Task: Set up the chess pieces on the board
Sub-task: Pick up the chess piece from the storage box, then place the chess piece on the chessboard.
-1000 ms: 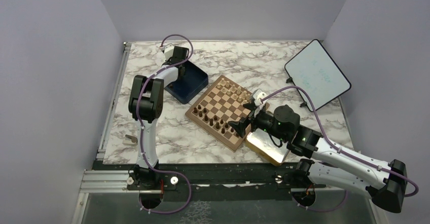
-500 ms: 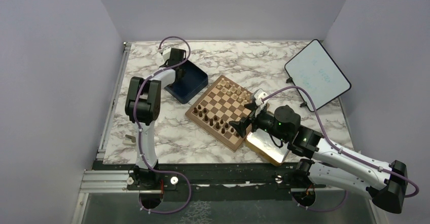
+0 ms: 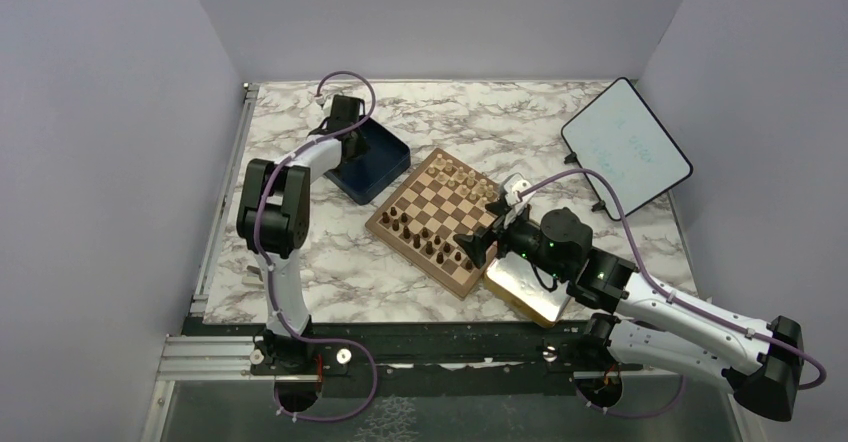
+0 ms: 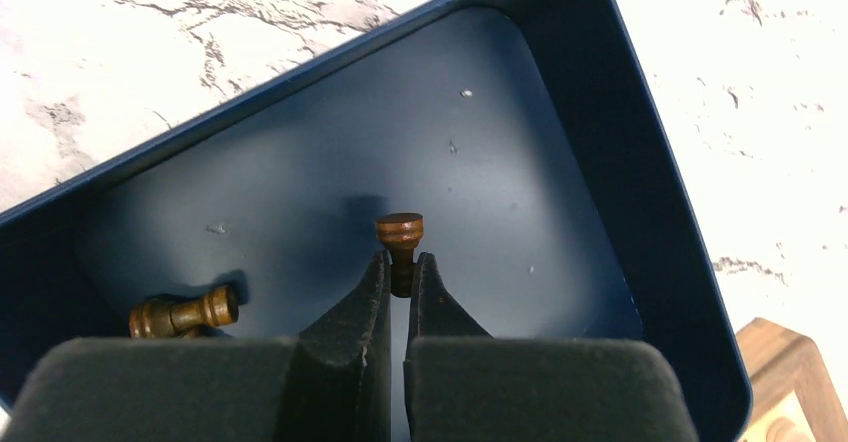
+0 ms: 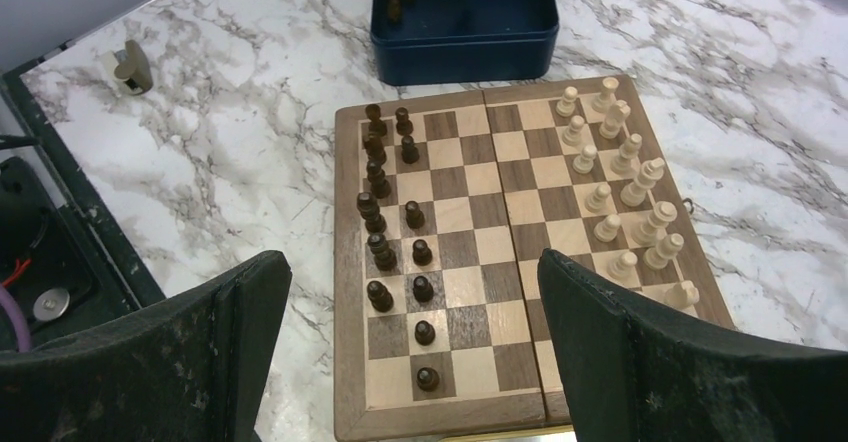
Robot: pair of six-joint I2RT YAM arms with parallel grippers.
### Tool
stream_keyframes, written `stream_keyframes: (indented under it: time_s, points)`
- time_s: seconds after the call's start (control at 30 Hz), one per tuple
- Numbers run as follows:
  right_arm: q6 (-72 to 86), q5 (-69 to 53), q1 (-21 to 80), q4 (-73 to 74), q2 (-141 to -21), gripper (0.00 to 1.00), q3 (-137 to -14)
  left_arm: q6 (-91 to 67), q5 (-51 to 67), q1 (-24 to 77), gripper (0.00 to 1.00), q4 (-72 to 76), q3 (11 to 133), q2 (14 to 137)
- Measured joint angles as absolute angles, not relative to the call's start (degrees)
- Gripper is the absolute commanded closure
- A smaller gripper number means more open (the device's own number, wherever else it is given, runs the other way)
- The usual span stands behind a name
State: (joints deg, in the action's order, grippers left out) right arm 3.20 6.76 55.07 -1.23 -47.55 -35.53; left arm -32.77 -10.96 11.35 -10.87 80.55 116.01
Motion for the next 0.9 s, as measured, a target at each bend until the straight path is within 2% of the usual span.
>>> stream_keyframes:
  time_s: [0.33, 0.53, 0.7, 0.9]
  points:
    - [3.4, 13.8, 55.1, -1.6, -47.0, 0.0, -35.5, -27.1, -2.1, 11.4, 1.0, -16.1, 80.5, 109.7]
    - [-2.7, 13.6, 55.1, -1.8, -47.2, 0.11, -35.5, -24.8, 5.3, 11.4, 1.0, -18.3, 78.9, 102.7]
    - [-10.1, 9.8, 55.1, -2.9, -48.8, 0.2, -35.5, -22.7, 15.1, 11.4, 1.0, -20.0, 75.8, 96.4]
    - [-19.4, 2.2, 55.1, -6.1, -51.5, 0.19, -35.5, -20.2, 24.3, 11.7, 1.0, -23.0, 69.9, 90.4]
